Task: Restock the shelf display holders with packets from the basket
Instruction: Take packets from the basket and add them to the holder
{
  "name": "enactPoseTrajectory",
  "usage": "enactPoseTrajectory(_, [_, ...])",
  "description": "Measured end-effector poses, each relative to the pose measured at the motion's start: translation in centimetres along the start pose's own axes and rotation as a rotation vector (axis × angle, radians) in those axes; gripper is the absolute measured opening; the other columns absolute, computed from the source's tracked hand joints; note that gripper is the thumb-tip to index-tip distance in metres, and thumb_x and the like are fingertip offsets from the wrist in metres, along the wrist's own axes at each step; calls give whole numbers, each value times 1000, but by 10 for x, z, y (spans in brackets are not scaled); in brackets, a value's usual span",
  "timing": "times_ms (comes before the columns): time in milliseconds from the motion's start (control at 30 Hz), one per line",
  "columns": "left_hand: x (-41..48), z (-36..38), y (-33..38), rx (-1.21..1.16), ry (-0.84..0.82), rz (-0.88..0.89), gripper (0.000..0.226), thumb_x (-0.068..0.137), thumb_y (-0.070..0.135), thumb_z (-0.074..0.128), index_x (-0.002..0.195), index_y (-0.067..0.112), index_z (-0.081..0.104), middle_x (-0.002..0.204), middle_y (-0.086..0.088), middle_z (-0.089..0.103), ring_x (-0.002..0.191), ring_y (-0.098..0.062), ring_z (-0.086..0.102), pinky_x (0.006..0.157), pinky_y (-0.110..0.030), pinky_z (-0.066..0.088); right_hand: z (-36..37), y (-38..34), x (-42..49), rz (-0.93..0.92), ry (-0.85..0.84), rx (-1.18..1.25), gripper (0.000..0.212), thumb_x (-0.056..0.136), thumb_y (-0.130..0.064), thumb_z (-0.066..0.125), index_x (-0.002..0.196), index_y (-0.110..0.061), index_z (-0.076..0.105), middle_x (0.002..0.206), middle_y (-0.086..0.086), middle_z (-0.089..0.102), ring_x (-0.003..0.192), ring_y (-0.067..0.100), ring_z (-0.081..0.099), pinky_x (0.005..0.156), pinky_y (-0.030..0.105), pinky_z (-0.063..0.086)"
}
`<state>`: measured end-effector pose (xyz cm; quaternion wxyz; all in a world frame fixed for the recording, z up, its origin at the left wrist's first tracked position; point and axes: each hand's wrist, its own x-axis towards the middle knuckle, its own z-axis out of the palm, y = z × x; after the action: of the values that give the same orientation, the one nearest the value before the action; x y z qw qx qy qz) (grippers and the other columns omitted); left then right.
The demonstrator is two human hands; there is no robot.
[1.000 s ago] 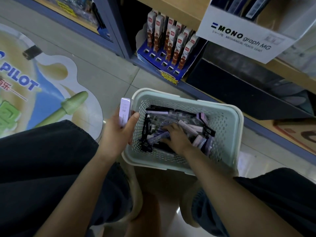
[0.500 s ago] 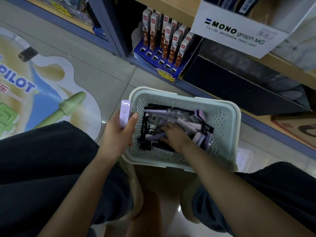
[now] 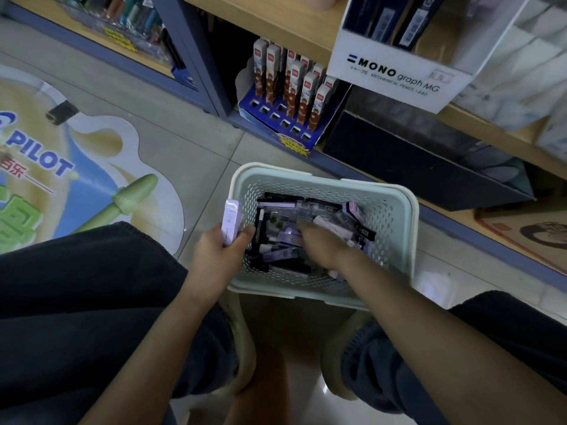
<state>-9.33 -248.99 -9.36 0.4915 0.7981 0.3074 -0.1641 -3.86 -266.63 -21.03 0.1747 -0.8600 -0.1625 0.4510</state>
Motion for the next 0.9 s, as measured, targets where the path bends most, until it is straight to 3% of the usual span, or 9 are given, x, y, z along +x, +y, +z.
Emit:
enactPoseTrajectory(67, [-5,4,2,-126,-8,-46,34,92,20,56,63,6,48,54,-8,56,45,-10,56,51,-14,45,-14,-10,-13,-32,76,127,25,102,-19,37,119,-3,44,98,12,55,77,16,51,67,25,38])
enactPoseTrajectory(133, [-9,9,6,-335,-25,-93,21,94,14,53,74,8,55,64,-6,66,59,-15,65,63,-22,55,-27,-24,-30,-136,156,258,15,102,-23,38,98,-11,44,76,2,44,61,8,37,54,22,27])
enactPoseTrajectory(233, [-17,15,13,-564,-92,-140,10,96,16,50,99,12,59,94,-9,68,87,-21,68,76,-28,56,-44,-49,-53,-215,257,479,24,99,-25,46,76,-27,42,67,-7,40,58,5,37,56,21,29])
enactPoseTrajectory(333, [-25,16,21,-690,-169,-135,18,96,24,49,105,15,62,93,-7,72,87,-20,70,73,-31,59,-52,-77,-67,-214,316,717,7,93,-22,57,88,-19,61,77,-8,60,71,5,55,65,19,42])
enactPoseTrajectory(400, [-31,13,27,-785,-208,-122,20,96,24,47,109,15,60,89,-7,74,83,-19,71,65,-27,57,-56,-89,-74,-186,381,843,17,90,-18,61,101,-5,65,86,0,64,79,10,59,70,17,45])
enactPoseTrajectory(500, [-36,9,29,-781,-230,-74,22,95,24,48,112,16,59,90,-9,73,81,-22,71,64,-26,56,-59,-95,-84,-174,425,920,23,89,-21,64,100,-1,66,79,-3,61,76,9,57,73,23,49])
enactPoseTrajectory(667, [-35,2,26,-590,-178,15,14,94,20,51,102,15,62,80,-2,73,70,-22,70,67,-28,58,-66,-82,-85,-296,331,834,15,96,-22,51,96,-11,61,82,-6,60,72,-3,55,69,10,43])
enactPoseTrajectory(767, [-29,-6,22,-553,-130,33,10,95,19,51,93,19,60,73,4,73,67,-20,71,63,-21,56,-55,-49,-61,-228,373,663,17,97,-22,49,107,-12,59,97,-2,63,89,7,58,78,15,44])
enactPoseTrajectory(900, [-19,-13,16,-589,-88,16,10,96,16,48,97,18,58,77,1,73,64,-17,70,63,-22,57,-13,-9,-20,-102,229,371,26,95,-19,54,119,-9,57,116,6,61,98,11,54,84,22,44])
